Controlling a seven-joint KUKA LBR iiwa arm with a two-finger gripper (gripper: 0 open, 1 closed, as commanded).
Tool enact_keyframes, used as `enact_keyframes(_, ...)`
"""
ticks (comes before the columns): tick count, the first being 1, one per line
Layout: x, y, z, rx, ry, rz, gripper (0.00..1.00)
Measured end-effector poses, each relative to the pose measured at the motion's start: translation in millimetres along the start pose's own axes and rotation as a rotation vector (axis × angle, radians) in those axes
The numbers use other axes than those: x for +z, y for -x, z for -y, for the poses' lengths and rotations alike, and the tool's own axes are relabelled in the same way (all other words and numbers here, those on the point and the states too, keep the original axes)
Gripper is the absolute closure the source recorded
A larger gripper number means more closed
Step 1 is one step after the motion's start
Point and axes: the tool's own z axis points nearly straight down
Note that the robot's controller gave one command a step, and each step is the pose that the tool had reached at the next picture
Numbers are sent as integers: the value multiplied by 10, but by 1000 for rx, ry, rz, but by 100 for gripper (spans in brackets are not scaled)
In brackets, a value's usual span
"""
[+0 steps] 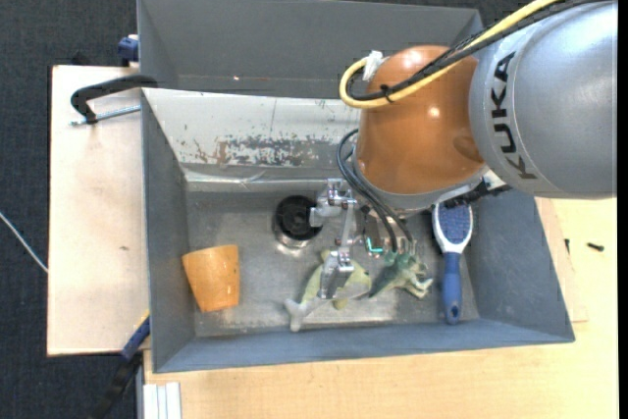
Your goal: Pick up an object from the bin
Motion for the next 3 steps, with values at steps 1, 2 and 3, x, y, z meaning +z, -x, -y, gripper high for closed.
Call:
enact_keyframes(1,1310,55,714,-322,0,14,0)
enact_keyframes(2,1009,76,501,-567,-1,14,0)
enact_keyframes(3,1018,22,655,-756,-2,8,0)
